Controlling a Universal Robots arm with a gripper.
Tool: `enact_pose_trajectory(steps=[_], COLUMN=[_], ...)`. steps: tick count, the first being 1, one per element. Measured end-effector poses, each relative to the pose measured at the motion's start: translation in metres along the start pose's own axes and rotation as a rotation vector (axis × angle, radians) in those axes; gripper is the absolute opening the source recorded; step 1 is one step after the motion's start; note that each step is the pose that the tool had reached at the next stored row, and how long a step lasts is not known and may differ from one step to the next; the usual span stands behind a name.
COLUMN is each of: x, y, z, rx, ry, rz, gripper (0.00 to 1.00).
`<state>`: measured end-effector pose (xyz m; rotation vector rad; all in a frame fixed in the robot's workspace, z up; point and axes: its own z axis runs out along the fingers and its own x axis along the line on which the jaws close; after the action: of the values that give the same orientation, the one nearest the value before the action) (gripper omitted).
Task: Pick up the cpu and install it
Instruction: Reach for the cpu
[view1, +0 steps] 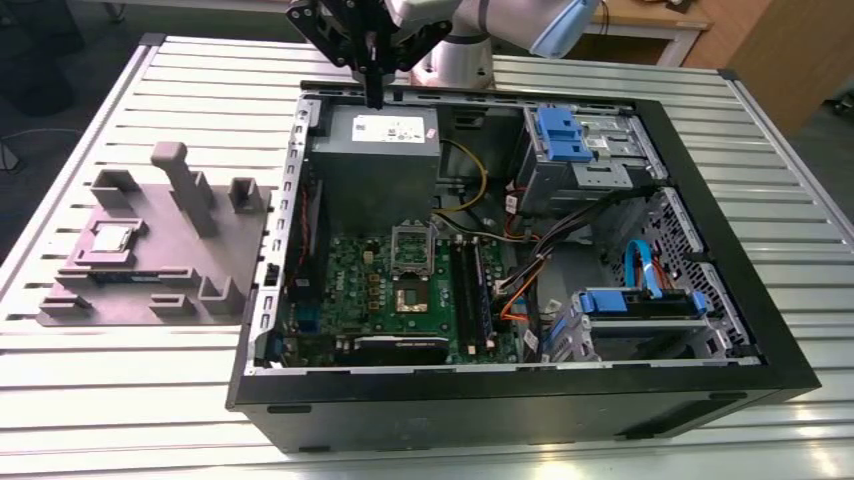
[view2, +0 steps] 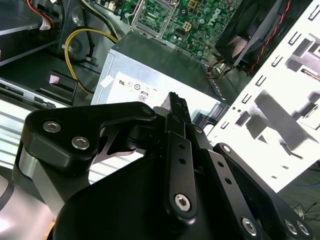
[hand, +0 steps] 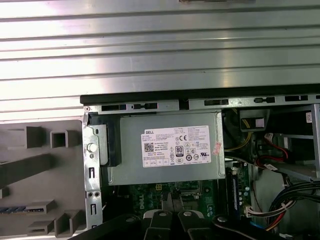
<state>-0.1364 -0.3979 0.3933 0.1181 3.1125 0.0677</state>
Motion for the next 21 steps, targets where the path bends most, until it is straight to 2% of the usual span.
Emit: enact_pose_trajectory(steps=[21], x=[0.0056], y=[-0.0004], z=[-0.0001], rx=[0.0001], ry=[0.0000], rz=[0.000], gripper=[0.10])
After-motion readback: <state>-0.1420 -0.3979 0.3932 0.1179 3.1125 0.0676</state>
